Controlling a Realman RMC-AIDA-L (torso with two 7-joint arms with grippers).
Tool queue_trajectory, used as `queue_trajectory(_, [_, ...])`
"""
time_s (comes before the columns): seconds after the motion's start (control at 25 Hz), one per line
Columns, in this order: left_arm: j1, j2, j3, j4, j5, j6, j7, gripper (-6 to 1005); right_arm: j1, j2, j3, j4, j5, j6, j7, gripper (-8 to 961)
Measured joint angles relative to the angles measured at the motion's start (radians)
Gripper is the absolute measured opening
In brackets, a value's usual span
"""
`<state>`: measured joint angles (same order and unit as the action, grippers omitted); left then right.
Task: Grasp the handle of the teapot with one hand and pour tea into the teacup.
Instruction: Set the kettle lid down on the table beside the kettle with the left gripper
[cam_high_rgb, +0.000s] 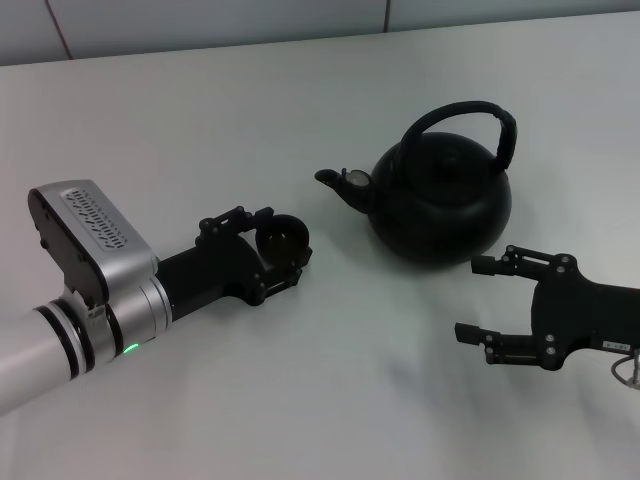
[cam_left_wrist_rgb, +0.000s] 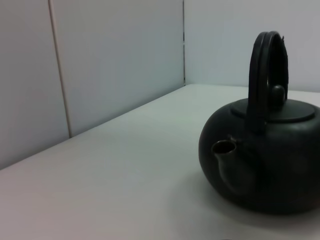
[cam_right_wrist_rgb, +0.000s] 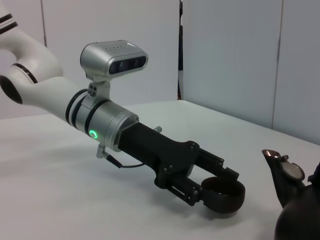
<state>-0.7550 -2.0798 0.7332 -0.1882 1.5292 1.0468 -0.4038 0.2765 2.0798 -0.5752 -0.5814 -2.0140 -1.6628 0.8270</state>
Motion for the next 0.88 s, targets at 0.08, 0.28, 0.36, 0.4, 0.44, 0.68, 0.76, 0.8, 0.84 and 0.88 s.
queue_trajectory(0.08, [0.0,0.0,-0.004,-0.002,0.0,-0.007,0.0,688,0.001,0.0,0.0,0.0,0.0,0.0,0.001,801])
queue_trajectory(0.28, [0.001,0.0,-0.047,-0.015,0.001,-0.021,0.007,695,0.001,0.0,-0.002,0.0,0.0,0.0,0.004,801])
queue_trajectory(0.36, [0.001,0.0,-0.055,-0.02,0.006,-0.024,0.009,709,0.001,0.0,-0.002,0.0,0.0,0.0,0.005,801])
queue_trajectory(0.4, [0.001,0.0,-0.057,-0.02,0.012,-0.026,0.009,715,0.002,0.0,-0.002,0.0,0.0,0.0,0.005,801])
queue_trajectory(0.44, [0.0,0.0,-0.07,-0.021,0.038,-0.03,0.006,722,0.003,0.0,-0.002,0.0,0.0,0.0,0.005,801])
queue_trajectory(0.68, [0.007,0.0,-0.153,-0.02,0.115,-0.036,0.008,767,0.004,0.0,-0.001,0.0,0.0,-0.004,0.006,801])
queue_trajectory(0.76, [0.015,0.0,-0.172,-0.017,0.129,-0.018,0.01,783,0.005,0.0,0.0,0.0,0.0,-0.004,0.006,801])
queue_trajectory(0.8, [0.021,0.0,-0.176,-0.014,0.132,-0.006,0.01,790,0.005,0.0,0.0,0.0,0.0,-0.004,0.006,801])
queue_trajectory(0.84, [0.04,0.001,-0.18,-0.001,0.133,0.047,0.01,798,0.005,0.0,0.0,0.0,0.0,-0.004,0.006,801])
queue_trajectory(0.88, [0.04,0.001,-0.18,-0.001,0.133,0.047,0.01,798,0.005,0.0,0.0,0.0,0.0,-0.004,0.006,801])
